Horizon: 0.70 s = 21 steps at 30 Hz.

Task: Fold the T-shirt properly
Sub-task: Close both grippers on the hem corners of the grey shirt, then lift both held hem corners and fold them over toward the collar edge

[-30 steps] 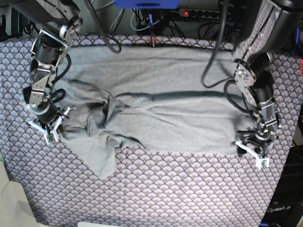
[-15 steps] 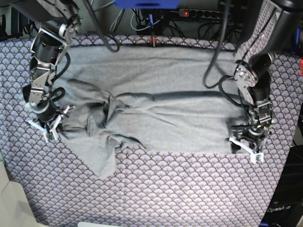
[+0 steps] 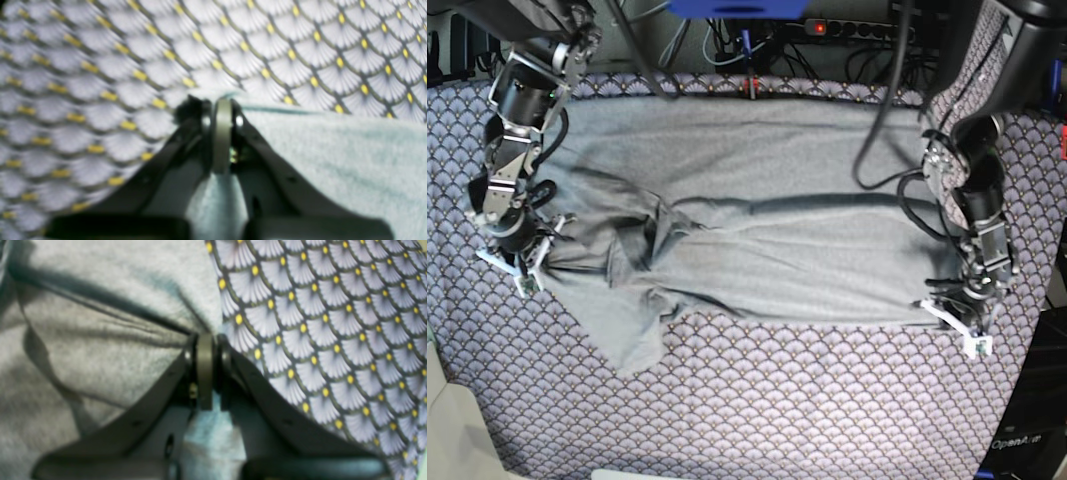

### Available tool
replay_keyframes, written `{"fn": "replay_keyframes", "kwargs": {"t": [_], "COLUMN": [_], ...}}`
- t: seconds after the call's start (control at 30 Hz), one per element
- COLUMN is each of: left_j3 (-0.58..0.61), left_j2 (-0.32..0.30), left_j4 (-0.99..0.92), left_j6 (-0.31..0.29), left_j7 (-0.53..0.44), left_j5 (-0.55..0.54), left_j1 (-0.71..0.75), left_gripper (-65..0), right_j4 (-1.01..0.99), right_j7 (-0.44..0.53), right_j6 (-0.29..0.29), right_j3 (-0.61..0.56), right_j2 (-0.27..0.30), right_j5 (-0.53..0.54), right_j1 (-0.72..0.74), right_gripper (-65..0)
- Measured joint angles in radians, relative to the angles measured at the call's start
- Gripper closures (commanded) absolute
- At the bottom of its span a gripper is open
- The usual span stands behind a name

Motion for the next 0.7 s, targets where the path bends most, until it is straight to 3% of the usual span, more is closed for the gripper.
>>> {"fn": "replay_keyframes", "kwargs": {"t": [0.13,0.37,0.6,0.7], "left_j3": [-0.001,-0.003,-0.001,-0.001], "left_j2": [0.037,0.11,0.171,0.176], "left_j4": [0.175,0.464,0.681,0.75], "left_j6": [-0.007,-0.175,-0.256,-0.261], "left_j7": [0.092,0.233,0.318,0.351], "left_j5": [-0.001,0.0,0.003,0.002], "left_j1": [0.047,0.122,0.235,0.272], "left_gripper": [0.0,0.0,0.0,0.0], "right_j4": [0.08,0.294,0.48,0.545], "right_j7": [-0.005,0.008,0.008,0.013], "right_j6": [0.008,0.008,0.01,0.011], "right_j3": [0.0,-0.009,-0.058,-0.059], "right_j2": [-0.01,-0.058,-0.061,-0.061], "right_j5": [-0.011,0.029,0.085,0.087], "right_j1": [-0.059,-0.155,-0.269,-0.312], "right_gripper": [0.0,0.0,0.0,0.0]}}
